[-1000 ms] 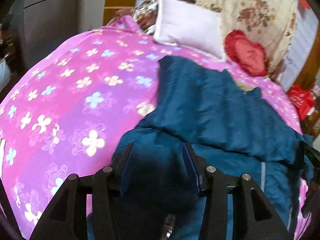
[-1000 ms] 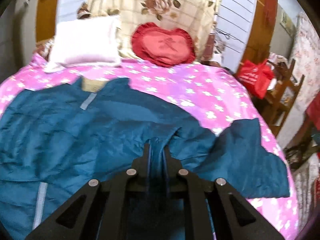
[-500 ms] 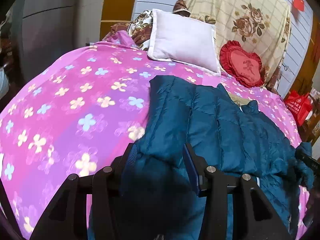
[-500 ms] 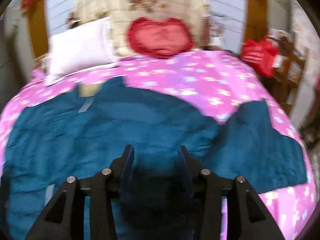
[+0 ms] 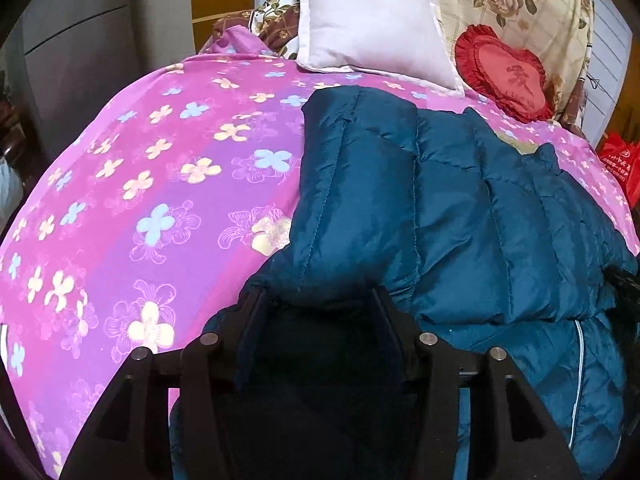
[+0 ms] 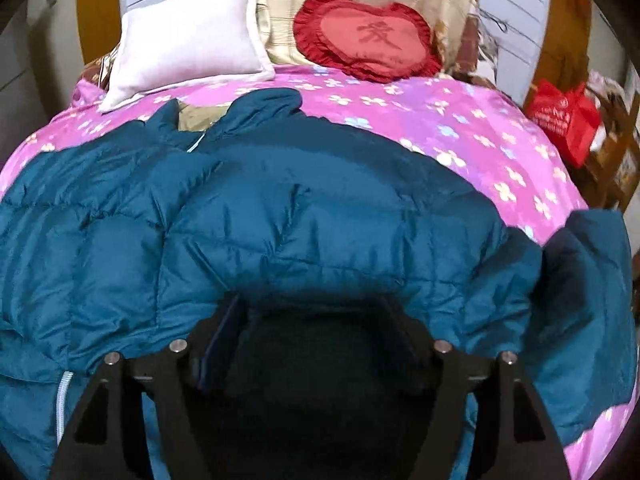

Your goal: Fold large clothes

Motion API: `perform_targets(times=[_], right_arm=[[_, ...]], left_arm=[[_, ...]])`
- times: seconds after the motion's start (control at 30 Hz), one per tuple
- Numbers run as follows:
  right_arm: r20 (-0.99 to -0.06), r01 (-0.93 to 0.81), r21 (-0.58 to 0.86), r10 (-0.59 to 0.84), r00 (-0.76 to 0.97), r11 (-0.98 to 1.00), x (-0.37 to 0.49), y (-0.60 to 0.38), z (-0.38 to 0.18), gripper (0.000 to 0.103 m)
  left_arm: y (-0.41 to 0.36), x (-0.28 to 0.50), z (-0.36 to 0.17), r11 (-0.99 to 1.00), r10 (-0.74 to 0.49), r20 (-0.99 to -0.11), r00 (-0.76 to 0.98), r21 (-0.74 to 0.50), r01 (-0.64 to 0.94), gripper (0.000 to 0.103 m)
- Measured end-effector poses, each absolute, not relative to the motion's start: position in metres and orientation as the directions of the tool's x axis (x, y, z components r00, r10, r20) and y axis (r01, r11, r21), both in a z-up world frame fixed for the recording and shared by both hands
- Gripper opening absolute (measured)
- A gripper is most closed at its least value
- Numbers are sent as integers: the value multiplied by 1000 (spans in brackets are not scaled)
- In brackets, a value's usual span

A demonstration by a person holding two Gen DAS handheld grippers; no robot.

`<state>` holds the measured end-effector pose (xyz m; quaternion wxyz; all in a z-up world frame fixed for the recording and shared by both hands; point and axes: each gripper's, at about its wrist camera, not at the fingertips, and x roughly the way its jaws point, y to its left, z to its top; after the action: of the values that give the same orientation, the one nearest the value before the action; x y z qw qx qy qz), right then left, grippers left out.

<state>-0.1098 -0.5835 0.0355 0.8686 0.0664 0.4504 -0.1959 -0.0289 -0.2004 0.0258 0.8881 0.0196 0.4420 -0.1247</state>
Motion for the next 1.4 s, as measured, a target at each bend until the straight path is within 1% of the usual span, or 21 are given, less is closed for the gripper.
perform_targets(times=[0.07, 0.13, 0.17, 0.2, 0.27, 0.4, 0.53, 0.7, 0.83, 1.2, 1.4], right_arm=[[-804, 401, -33, -263, 533, 915, -120, -582, 44, 71], [-778, 395, 5, -244, 578, 919, -133, -583, 54, 71], [-767, 401, 2, -256, 588, 916, -139, -583, 56, 71], [-774, 412, -10, -268, 574, 911, -142, -584, 52, 72], [-830, 409, -26, -247, 499, 912, -139, -588, 32, 72], [-833, 416, 4, -227, 504, 910, -148, -588, 40, 72], [-804, 413, 17, -232, 547, 911, -166, -580, 58, 72], [-791, 406, 34, -224, 569, 913, -184, -568, 68, 74], [-787, 384, 5, -233, 571, 923, -198, -551, 71, 75], [-789, 351, 25, -197, 581, 936, -226, -515, 77, 80], [-811, 321, 103, -107, 576, 941, -237, -493, 77, 81]], left_arm=[[-200, -31, 26, 969, -207, -789, 578, -83, 234, 33], [-200, -31, 26, 969, -205, -789, 580, -83, 231, 33], [-199, -31, 27, 970, -202, -788, 582, -80, 229, 33], [-199, -32, 28, 971, -200, -786, 584, -78, 227, 33], [-198, -34, 32, 972, -196, -780, 594, -75, 222, 33], [-195, -41, 45, 968, -224, -756, 616, -100, 229, 33], [-193, -49, 57, 966, -236, -729, 642, -107, 234, 33], [-195, -63, 73, 964, -244, -699, 672, -103, 244, 33], [-196, -77, 82, 963, -244, -674, 697, -85, 255, 33], [-208, -111, 88, 952, -259, -652, 713, -49, 301, 33], [-214, -120, 85, 948, -265, -670, 694, -50, 313, 33]])
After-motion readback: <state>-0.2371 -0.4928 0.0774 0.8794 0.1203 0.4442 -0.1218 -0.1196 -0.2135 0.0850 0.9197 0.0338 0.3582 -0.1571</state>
